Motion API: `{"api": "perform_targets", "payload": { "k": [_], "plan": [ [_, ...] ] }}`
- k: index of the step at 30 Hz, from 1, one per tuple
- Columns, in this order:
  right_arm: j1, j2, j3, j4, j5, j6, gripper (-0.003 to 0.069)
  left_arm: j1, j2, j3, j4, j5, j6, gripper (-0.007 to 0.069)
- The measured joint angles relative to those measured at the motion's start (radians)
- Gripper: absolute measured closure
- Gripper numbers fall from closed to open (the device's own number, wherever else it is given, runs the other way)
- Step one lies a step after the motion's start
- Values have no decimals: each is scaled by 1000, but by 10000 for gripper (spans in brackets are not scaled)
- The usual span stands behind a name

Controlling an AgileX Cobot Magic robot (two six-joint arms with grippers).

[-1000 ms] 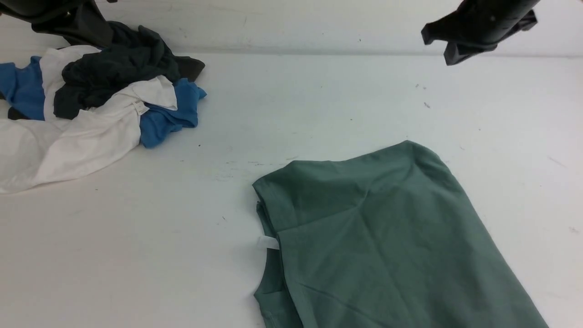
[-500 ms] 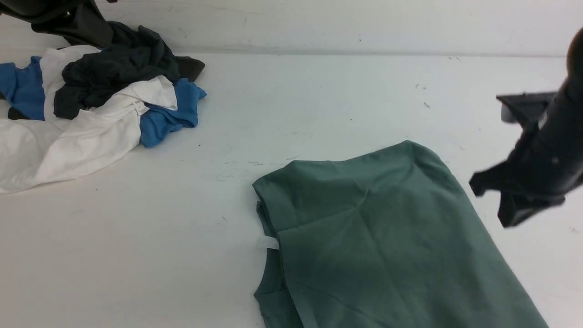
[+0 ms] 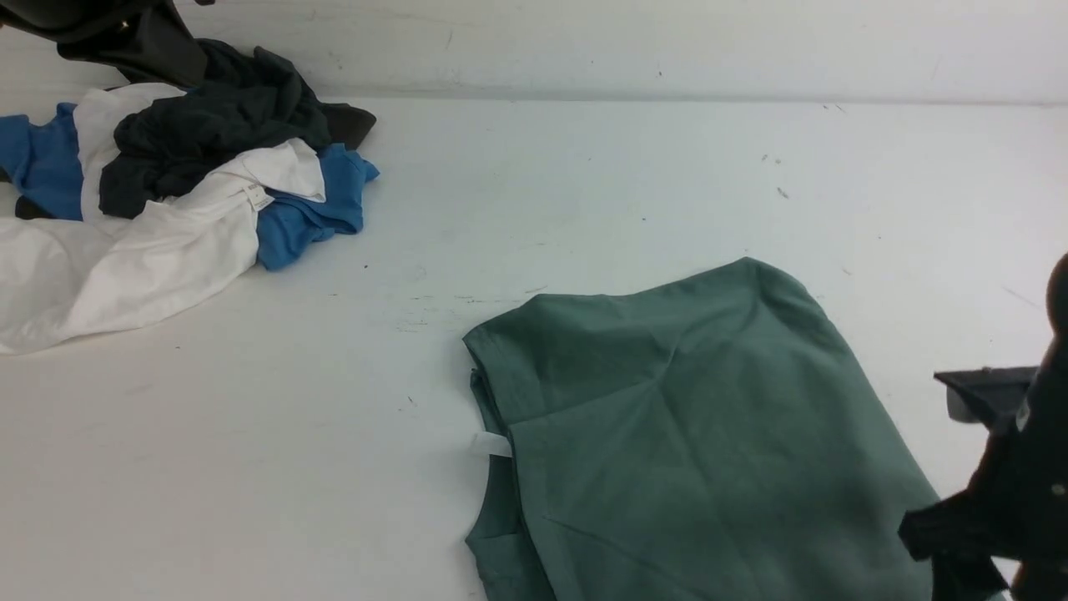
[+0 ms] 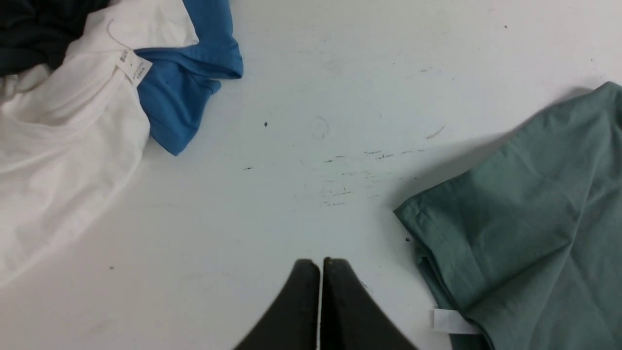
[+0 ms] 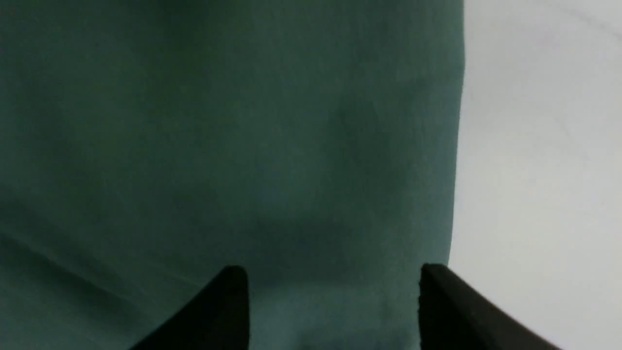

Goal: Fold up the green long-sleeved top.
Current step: Use both arms simultaneously to clamp the lower edge of the clothing fabric

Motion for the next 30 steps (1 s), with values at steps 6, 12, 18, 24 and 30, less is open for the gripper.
{"api": "perform_targets", "payload": {
  "k": [6,12,18,24,30],
  "plan": [
    [0,-2,94,1,-10,18,152,0,0,0,0,0,0,629],
    [0,0,108,1,-37,24,155,0,0,0,0,0,0,629],
    [-1,83,106,28,-77,13,221,0,0,0,0,0,1,629],
    [-2,136,20,136,-55,-34,484,0,0,0,0,-1,1,629],
    [-2,157,-214,258,-105,-39,571,0,0,0,0,-1,1,629]
  ]
}}
